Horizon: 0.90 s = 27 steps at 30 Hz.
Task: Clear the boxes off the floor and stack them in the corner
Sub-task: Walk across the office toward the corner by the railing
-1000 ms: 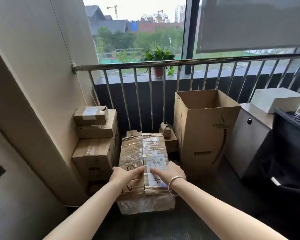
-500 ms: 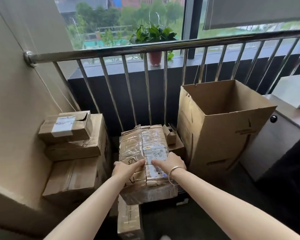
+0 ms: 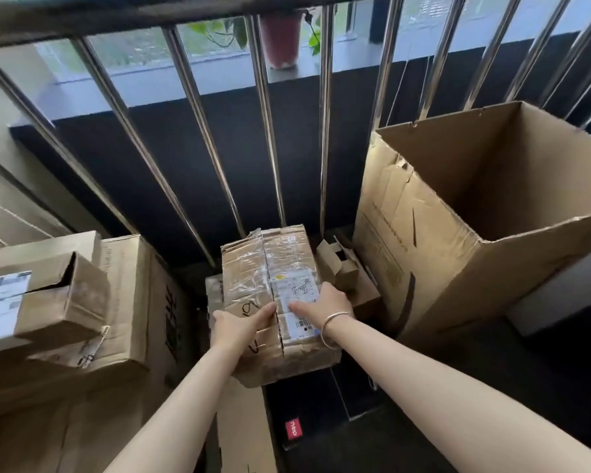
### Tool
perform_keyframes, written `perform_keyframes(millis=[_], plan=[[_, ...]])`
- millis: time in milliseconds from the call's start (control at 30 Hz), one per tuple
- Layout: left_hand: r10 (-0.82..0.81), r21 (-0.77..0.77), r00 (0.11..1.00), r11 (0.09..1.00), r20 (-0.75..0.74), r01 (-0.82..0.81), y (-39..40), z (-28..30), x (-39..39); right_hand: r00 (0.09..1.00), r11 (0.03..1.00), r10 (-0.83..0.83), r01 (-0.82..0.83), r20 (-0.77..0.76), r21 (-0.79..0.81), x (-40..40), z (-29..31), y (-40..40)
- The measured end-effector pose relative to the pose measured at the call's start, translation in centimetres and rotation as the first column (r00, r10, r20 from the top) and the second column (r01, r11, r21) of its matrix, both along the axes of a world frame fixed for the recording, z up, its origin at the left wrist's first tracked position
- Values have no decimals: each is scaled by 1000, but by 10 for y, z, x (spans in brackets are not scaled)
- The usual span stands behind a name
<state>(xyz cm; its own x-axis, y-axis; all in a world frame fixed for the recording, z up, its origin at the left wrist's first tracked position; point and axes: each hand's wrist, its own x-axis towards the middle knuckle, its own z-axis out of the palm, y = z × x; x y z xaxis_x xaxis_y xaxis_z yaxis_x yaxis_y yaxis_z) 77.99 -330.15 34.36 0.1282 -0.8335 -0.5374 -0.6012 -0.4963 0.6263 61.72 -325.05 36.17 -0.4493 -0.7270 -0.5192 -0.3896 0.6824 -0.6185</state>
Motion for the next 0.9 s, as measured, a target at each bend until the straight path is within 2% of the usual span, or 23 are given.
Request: perform_keyframes(millis=[133, 300, 433, 633, 900], plan=[[26, 41, 998, 999, -59, -24, -33, -56, -16, 1000, 1000, -26, 26, -11, 17, -14, -54, -42], [-18, 48, 994, 999, -111, 23, -59, -119, -28, 997, 997, -71, 71, 2, 17, -31, -114, -71], [-16, 95, 993, 995, -121, 27, -71, -161, -29, 999, 998, -50, 50, 17, 25, -38, -156, -89], [4, 130, 991, 991, -136, 14, -87, -193, -16, 996, 1000, -22, 21, 86, 10, -29, -196, -112], [-51, 21, 989, 998, -141, 55, -126, -213, -24, 995, 999, -30, 31, 95, -8, -36, -228, -146]])
